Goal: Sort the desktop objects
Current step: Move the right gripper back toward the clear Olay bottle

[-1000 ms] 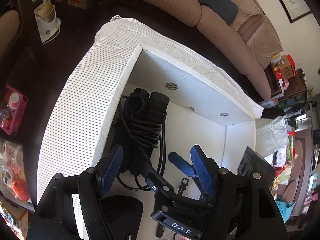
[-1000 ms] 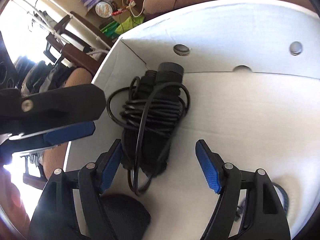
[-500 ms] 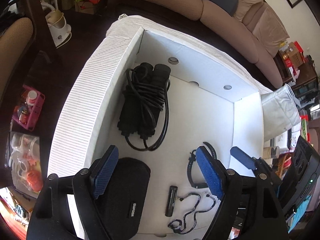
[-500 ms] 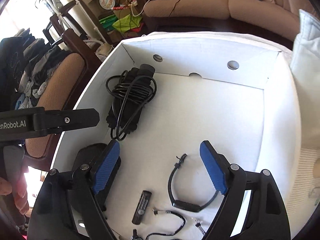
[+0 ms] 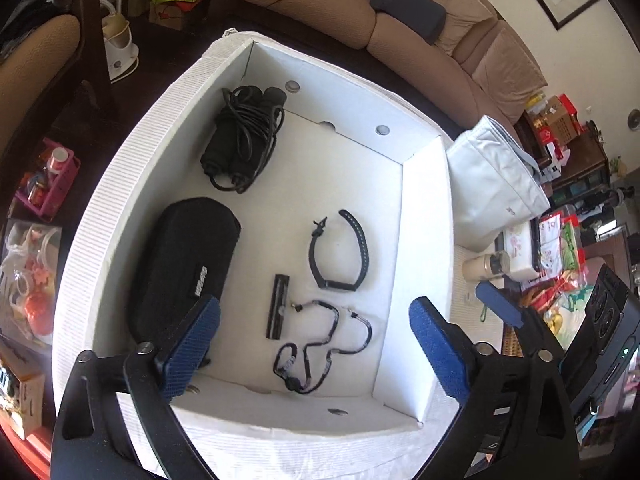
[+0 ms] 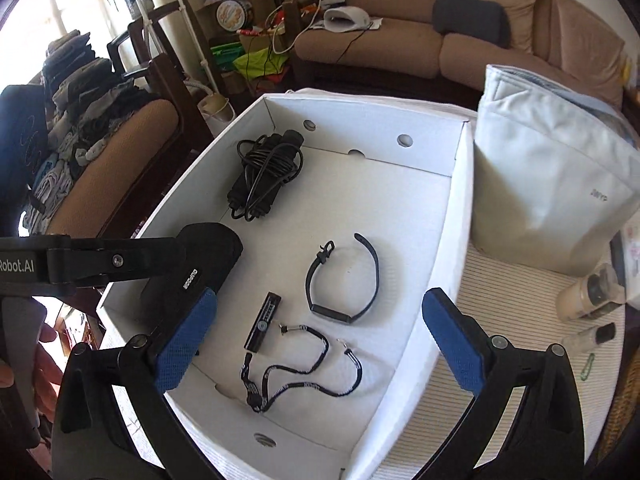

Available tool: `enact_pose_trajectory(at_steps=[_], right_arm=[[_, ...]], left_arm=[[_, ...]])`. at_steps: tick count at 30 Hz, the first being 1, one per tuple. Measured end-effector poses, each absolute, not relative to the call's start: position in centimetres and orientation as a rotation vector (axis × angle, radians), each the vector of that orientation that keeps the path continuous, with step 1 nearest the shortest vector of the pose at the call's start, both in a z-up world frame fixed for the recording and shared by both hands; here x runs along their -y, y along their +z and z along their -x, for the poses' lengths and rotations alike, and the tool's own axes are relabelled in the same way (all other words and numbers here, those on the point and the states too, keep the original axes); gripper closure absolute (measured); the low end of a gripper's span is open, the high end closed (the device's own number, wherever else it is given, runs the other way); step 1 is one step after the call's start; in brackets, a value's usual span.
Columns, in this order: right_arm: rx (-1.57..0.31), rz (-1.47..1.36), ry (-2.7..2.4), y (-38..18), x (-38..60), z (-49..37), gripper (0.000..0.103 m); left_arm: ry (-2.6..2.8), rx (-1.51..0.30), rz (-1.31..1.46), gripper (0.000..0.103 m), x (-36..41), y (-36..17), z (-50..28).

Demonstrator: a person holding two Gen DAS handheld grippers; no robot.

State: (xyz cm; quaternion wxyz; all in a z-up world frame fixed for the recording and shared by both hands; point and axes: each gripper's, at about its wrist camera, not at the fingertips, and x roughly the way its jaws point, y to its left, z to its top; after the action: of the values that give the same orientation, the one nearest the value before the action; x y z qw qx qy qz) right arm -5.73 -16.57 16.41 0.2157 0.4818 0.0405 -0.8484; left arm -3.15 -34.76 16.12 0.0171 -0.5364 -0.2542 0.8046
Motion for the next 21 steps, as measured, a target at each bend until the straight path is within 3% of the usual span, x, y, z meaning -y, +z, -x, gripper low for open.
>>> enact_pose_trajectory(at_steps=[11, 18, 21], right_arm=[[-0.078, -1.301, -2.403, 17.8, 7.1, -0.3, 0.000], [-0.042, -1.296, -2.519, 16.6, -4.6, -2.3, 0.000], [0.002, -1.305, -2.574, 15.5, -10.1, -2.1, 0.000]], left_arm=[[2.549, 0.586, 1.547, 0.000, 25.2, 18.7, -2.4], [2.538, 0.324, 1.441, 0.000, 14.9, 19.2, -2.3], [2.515, 0.307, 1.383, 0.000, 11.0, 18.8, -1.4]])
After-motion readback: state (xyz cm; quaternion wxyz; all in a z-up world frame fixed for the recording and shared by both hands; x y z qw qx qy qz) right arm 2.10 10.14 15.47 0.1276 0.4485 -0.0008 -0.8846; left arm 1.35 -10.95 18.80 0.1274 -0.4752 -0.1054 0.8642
